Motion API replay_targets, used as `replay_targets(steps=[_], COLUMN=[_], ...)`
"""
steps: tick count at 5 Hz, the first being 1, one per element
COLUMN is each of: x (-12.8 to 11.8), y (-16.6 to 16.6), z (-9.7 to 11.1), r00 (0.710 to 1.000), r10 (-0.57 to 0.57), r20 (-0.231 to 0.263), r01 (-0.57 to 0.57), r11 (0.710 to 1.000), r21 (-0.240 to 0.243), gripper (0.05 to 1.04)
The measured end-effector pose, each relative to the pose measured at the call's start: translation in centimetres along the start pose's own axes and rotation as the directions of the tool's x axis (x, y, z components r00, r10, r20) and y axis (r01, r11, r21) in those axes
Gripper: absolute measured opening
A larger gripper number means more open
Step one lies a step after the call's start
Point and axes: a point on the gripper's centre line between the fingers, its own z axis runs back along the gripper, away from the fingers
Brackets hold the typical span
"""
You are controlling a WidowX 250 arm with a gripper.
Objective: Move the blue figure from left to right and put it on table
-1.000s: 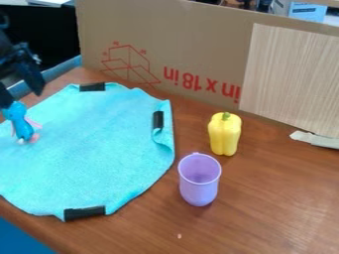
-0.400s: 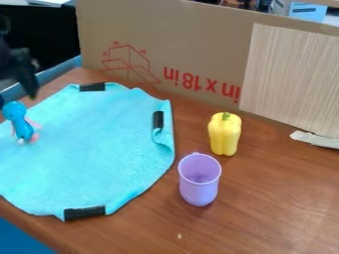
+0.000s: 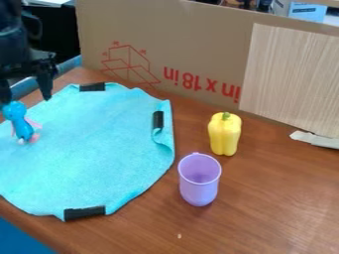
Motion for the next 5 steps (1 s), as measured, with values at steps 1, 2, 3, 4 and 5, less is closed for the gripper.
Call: replay_targets(steps=[1, 2, 3, 4, 5], x=[0.1, 0.0, -0.1, 0.2, 0.4], y=[0.1, 0.1, 0.2, 0.4, 0.8], z=[-0.5, -0.5, -1.3, -1.6, -2.2], r00=[1.0, 1.0, 0.999, 0.998, 0.997], r10=[0.016, 0.021, 0.03, 0.052, 0.078], r20=[-0.014, -0.015, -0.034, -0.017, -0.011], r01=[-0.015, -0.02, -0.028, -0.051, -0.076], r11=[0.998, 0.998, 0.998, 0.996, 0.99], r21=[0.06, 0.061, 0.06, 0.078, 0.115], gripper=[1.001, 1.001, 1.001, 1.001, 1.001])
